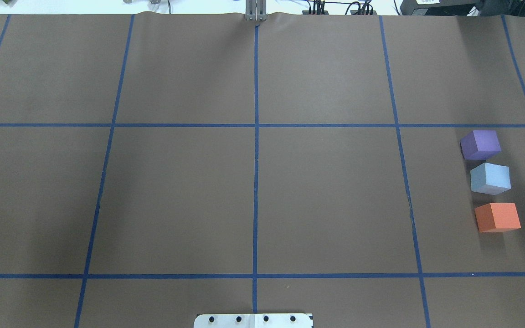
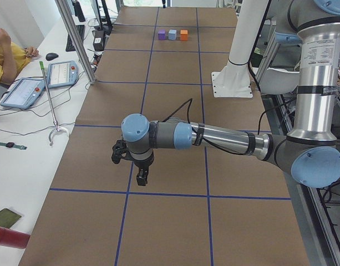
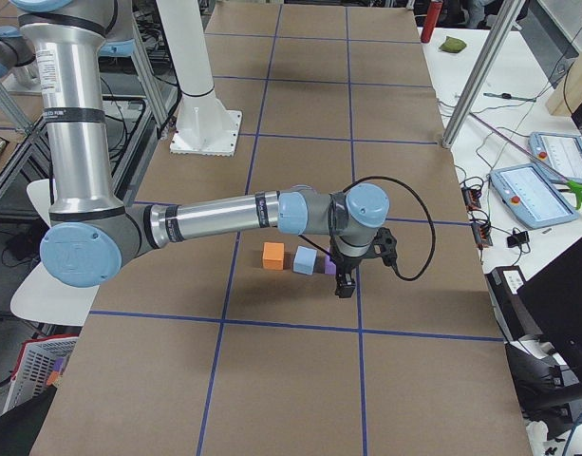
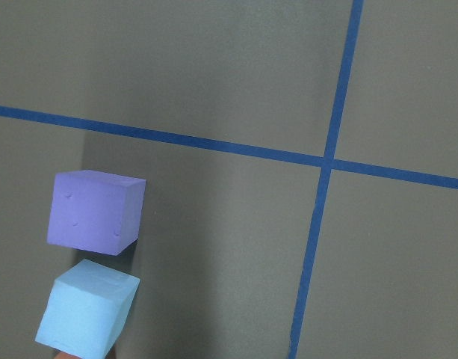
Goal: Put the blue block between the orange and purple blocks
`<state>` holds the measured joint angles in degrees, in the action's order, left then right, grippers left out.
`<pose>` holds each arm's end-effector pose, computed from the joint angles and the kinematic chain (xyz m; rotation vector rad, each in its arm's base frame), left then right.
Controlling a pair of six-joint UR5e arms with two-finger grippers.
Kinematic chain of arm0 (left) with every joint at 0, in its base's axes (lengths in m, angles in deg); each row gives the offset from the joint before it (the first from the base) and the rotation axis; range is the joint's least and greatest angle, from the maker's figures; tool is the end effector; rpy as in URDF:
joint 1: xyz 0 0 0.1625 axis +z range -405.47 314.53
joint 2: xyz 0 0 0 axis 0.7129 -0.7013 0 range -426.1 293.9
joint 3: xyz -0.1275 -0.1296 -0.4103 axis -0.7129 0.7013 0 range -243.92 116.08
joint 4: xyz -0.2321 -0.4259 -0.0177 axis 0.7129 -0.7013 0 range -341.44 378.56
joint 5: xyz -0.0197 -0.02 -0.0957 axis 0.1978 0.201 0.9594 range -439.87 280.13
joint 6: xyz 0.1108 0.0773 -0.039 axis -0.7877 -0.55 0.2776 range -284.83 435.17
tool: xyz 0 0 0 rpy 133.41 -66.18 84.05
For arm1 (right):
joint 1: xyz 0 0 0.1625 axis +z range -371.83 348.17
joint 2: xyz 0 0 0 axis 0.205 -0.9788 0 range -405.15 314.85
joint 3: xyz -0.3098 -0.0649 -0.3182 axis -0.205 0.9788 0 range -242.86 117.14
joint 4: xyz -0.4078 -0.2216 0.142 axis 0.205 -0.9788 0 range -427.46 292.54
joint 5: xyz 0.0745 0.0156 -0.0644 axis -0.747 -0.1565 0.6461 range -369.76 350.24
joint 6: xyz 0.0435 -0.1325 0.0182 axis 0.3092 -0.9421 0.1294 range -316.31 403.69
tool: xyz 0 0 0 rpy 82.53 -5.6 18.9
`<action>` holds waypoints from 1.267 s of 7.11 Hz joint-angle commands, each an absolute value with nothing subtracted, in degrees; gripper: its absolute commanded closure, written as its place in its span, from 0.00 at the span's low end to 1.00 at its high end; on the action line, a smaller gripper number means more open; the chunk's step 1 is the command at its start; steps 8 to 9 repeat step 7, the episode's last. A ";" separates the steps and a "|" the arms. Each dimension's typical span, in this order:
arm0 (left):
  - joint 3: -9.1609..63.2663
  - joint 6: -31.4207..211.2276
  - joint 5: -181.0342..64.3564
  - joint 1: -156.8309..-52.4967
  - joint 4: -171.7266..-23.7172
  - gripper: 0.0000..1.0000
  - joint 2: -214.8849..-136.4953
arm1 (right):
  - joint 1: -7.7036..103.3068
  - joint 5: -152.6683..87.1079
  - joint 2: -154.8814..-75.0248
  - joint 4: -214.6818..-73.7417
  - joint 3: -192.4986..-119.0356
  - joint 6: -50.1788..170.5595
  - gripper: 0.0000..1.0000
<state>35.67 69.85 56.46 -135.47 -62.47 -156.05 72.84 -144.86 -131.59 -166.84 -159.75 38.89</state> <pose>-0.0315 -0.5605 0.6301 0.0469 0.8077 0.0919 -0.0211 -0.5890 0.6232 0.0140 -0.7883 -0.1750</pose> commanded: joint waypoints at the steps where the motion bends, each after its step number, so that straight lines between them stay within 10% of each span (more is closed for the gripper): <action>1: 35.31 69.81 56.45 -135.38 -62.39 0.00 -156.10 | 72.90 -144.24 -131.46 -166.61 -159.72 38.94 0.00; 9: 35.04 69.90 56.97 -135.47 -66.43 0.00 -156.18 | 71.23 -144.41 -131.45 -166.52 -159.63 38.94 0.00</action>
